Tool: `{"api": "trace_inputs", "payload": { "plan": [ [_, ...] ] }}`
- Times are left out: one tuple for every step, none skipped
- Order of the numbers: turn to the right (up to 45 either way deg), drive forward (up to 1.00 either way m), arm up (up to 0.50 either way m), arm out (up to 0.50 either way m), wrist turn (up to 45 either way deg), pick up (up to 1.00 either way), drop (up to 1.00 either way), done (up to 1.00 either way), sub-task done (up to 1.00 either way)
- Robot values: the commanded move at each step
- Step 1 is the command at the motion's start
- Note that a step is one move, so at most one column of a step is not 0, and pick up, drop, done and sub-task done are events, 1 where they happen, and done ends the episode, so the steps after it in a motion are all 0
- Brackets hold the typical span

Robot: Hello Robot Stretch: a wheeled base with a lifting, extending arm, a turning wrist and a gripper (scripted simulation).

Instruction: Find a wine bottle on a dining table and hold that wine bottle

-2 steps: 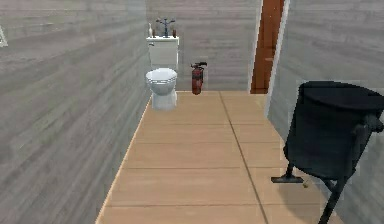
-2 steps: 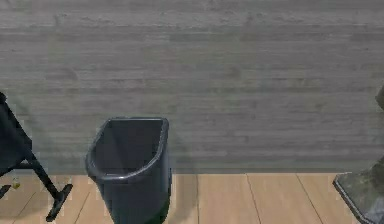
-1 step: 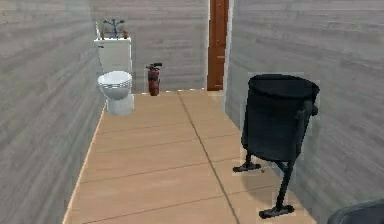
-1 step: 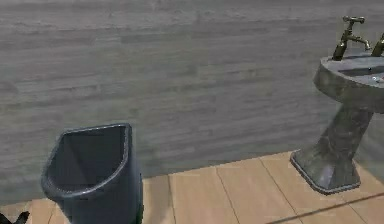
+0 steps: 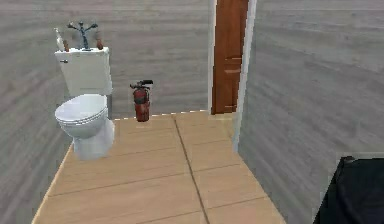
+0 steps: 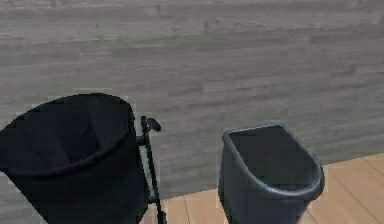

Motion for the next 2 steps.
{"api": "trace_inputs", "payload": {
  "plan": [
    [0.0, 0.55, 0.00, 0.00, 0.0, 0.00, 0.00, 0.00, 0.00],
    [-3.0, 0.00, 0.00, 0.00, 0.0, 0.00, 0.00, 0.00, 0.00]
  ]
}}
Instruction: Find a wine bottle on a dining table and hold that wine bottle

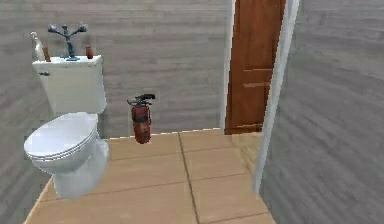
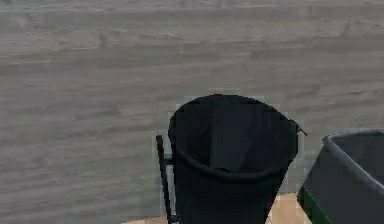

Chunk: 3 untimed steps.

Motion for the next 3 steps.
{"api": "trace_inputs", "payload": {
  "plan": [
    [0.0, 1.00, 0.00, 0.00, 0.0, 0.00, 0.00, 0.00, 0.00],
    [0.0, 0.50, 0.00, 0.00, 0.0, 0.00, 0.00, 0.00, 0.00],
    [45.0, 0.00, 0.00, 0.00, 0.0, 0.00, 0.00, 0.00, 0.00]
  ]
}}
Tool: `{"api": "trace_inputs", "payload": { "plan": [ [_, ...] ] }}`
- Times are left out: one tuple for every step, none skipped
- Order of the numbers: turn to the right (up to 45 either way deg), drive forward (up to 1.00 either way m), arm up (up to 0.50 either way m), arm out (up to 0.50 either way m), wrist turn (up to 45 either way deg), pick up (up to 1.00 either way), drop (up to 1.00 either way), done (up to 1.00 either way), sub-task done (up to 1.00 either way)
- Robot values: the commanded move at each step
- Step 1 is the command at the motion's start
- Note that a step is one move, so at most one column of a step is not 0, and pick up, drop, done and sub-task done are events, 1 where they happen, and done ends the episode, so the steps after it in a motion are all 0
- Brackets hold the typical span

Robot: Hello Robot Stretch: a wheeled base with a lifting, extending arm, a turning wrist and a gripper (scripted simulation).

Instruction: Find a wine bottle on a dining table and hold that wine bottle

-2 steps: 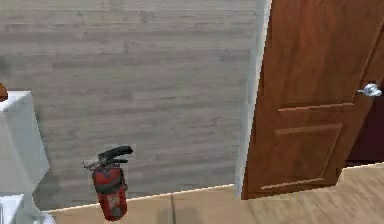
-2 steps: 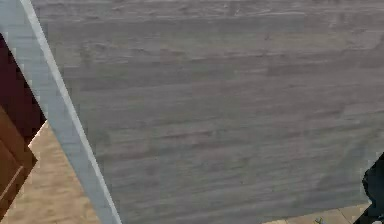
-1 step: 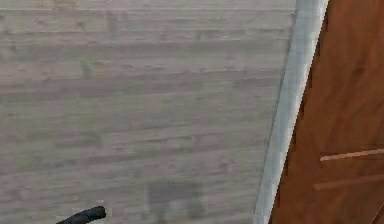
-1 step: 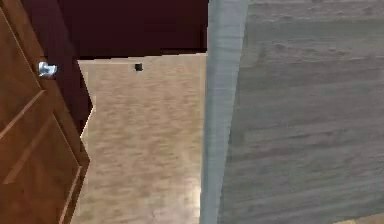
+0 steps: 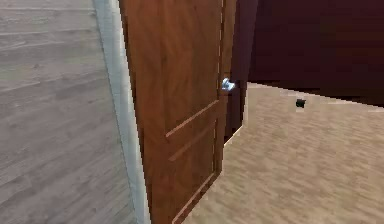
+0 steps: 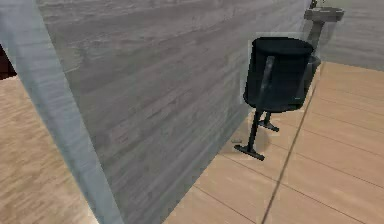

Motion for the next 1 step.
{"api": "trace_inputs", "payload": {
  "plan": [
    [21.0, 0.00, 0.00, 0.00, 0.0, 0.00, 0.00, 0.00, 0.00]
  ]
}}
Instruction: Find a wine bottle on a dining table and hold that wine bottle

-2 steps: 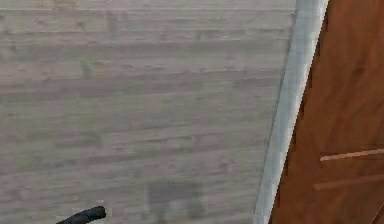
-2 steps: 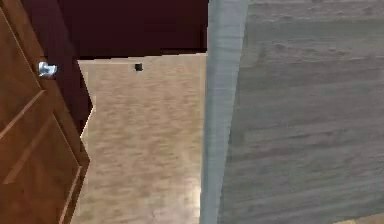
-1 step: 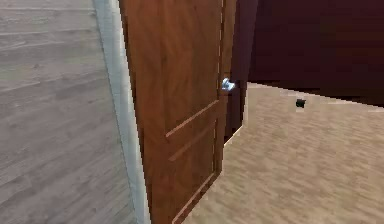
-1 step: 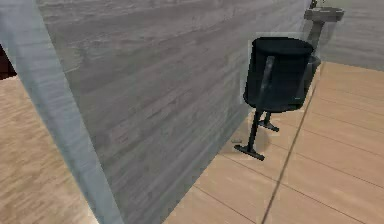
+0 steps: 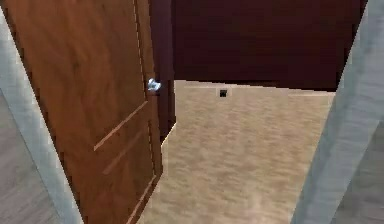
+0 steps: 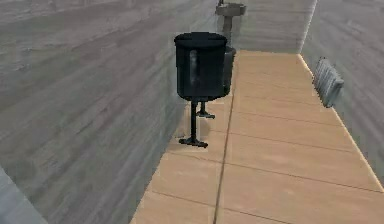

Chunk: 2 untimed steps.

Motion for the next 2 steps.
{"api": "trace_inputs", "payload": {
  "plan": [
    [0.0, 0.70, 0.00, 0.00, 0.0, 0.00, 0.00, 0.00, 0.00],
    [15.0, 0.00, 0.00, 0.00, 0.0, 0.00, 0.00, 0.00, 0.00]
  ]
}}
